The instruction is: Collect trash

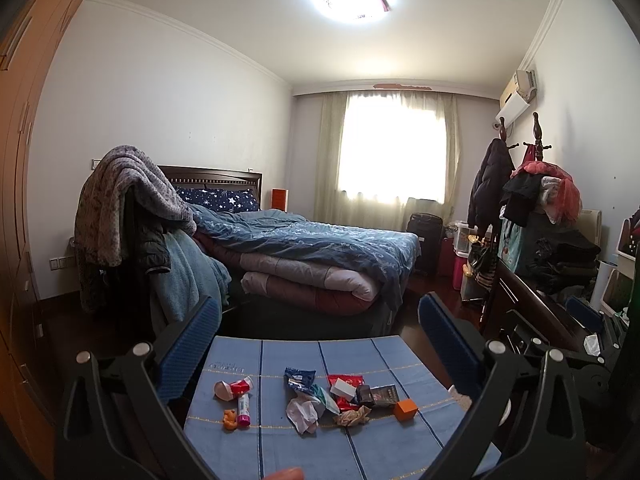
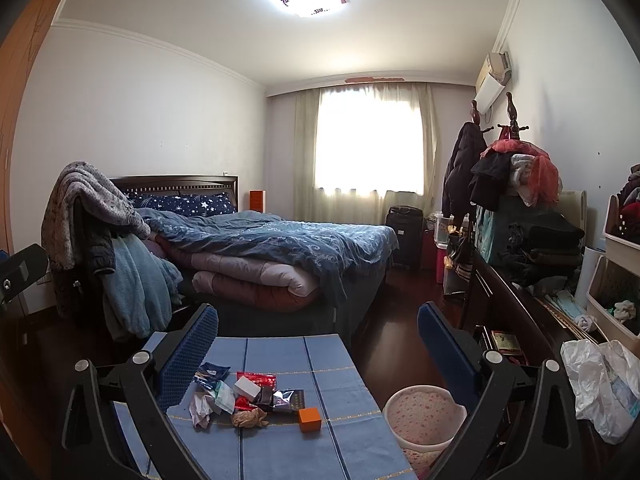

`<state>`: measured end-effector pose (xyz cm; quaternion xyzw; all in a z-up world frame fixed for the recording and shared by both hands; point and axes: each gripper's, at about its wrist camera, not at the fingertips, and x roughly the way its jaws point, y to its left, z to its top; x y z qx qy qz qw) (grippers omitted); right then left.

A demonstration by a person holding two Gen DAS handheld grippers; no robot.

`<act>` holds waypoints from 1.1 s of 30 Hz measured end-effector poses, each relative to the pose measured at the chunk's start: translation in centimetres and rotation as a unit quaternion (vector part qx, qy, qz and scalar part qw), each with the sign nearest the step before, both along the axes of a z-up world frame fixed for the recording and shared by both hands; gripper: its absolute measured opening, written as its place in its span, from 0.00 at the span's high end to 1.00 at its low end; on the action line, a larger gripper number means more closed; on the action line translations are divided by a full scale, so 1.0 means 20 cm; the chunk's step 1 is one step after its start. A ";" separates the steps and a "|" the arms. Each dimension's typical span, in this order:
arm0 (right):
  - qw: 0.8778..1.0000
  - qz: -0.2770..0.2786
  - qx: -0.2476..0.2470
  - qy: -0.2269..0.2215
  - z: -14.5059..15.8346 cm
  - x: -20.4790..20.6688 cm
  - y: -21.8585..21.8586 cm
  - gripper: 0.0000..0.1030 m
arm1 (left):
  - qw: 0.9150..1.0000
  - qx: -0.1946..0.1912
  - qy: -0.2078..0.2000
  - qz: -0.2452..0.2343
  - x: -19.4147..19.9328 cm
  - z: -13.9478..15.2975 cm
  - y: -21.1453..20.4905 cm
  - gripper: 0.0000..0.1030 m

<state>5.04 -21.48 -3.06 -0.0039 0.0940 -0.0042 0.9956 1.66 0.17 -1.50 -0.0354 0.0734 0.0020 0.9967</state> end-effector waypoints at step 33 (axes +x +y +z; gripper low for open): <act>0.956 0.123 -0.004 0.267 -0.91 0.70 0.27 0.03 | 0.941 -0.052 0.317 0.100 1.02 -1.26 0.48 0.04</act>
